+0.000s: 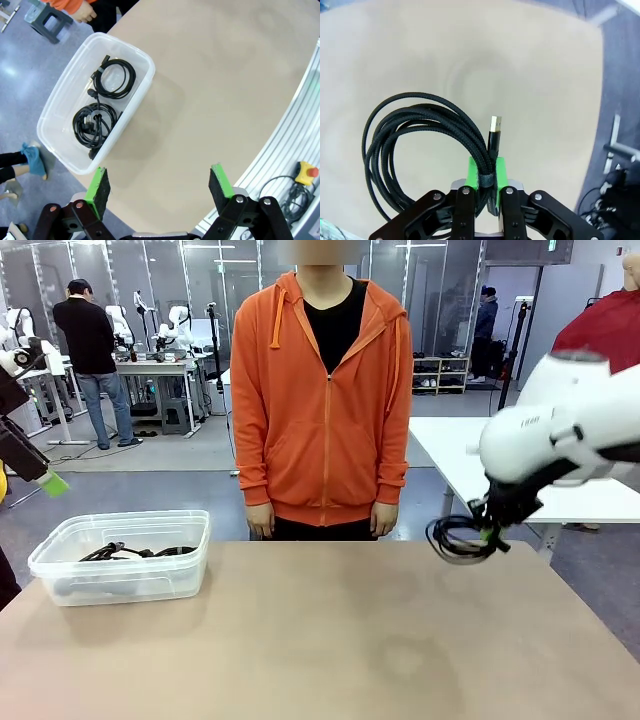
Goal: Organize and store the cables.
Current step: Place the USB Extension Cable into the Organizing box.
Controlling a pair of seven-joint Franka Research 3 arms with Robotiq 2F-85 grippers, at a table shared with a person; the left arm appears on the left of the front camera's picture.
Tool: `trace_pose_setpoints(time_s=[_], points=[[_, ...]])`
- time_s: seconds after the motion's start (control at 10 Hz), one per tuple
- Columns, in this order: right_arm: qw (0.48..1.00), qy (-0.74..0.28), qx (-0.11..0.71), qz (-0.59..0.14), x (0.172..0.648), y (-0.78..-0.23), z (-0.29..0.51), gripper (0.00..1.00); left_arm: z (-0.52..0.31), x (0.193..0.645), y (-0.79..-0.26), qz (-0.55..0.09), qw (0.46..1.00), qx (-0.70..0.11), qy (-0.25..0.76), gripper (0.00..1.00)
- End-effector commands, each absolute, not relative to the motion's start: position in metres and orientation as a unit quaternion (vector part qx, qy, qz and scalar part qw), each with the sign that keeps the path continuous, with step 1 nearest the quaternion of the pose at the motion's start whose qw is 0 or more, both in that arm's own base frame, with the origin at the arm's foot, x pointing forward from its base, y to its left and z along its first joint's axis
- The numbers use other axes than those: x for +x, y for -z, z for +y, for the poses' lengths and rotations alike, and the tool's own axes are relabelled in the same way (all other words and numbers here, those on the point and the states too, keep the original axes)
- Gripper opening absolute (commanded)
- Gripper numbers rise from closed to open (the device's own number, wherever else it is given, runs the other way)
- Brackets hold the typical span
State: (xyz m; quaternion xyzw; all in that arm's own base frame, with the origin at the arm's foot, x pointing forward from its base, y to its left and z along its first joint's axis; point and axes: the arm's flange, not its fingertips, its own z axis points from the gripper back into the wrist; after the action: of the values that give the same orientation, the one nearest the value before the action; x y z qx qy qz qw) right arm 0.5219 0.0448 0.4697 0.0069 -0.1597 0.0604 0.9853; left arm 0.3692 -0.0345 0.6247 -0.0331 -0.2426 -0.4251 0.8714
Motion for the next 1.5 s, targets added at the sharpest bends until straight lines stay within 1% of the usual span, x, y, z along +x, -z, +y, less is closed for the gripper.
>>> trace_pose_setpoints(time_s=[0.0,0.1,0.2,0.3,0.8,0.9,1.1,1.4], points=[[0.981,-0.082,0.026,-0.171,0.523,-0.491,0.051,0.0,-0.036,0.371,-0.628,-0.244,0.876,-0.025,0.415,1.0],[0.982,-0.087,0.027,-0.168,0.519,-0.501,0.055,0.0,-0.036,0.371,-0.628,-0.244,0.876,-0.025,0.415,1.0],[0.982,-0.118,0.035,-0.145,0.514,-0.509,0.056,0.0,-0.036,0.371,-0.628,-0.244,0.876,-0.025,0.415,1.0],[0.981,-0.079,0.015,-0.177,0.517,-0.508,0.055,0.0,-0.036,0.371,-0.628,-0.244,0.876,-0.025,0.415,1.0],[0.981,-0.079,0.015,-0.177,0.517,-0.508,0.055,0.0,-0.036,0.371,-0.628,-0.244,0.876,-0.025,0.415,1.0],[0.982,-0.086,0.02,-0.169,0.515,-0.508,0.053,0.16,-0.036,0.371,-0.628,-0.244,0.876,-0.025,0.415,1.0],[0.976,-0.142,0.006,-0.163,0.535,-0.498,0.102,0.16,-0.036,0.371,-0.628,-0.244,0.876,-0.025,0.415,1.0],[0.979,-0.138,0.004,-0.148,0.549,-0.475,0.175,0.16,-0.036,0.371,-0.628,-0.244,0.876,-0.025,0.415,1.0]])
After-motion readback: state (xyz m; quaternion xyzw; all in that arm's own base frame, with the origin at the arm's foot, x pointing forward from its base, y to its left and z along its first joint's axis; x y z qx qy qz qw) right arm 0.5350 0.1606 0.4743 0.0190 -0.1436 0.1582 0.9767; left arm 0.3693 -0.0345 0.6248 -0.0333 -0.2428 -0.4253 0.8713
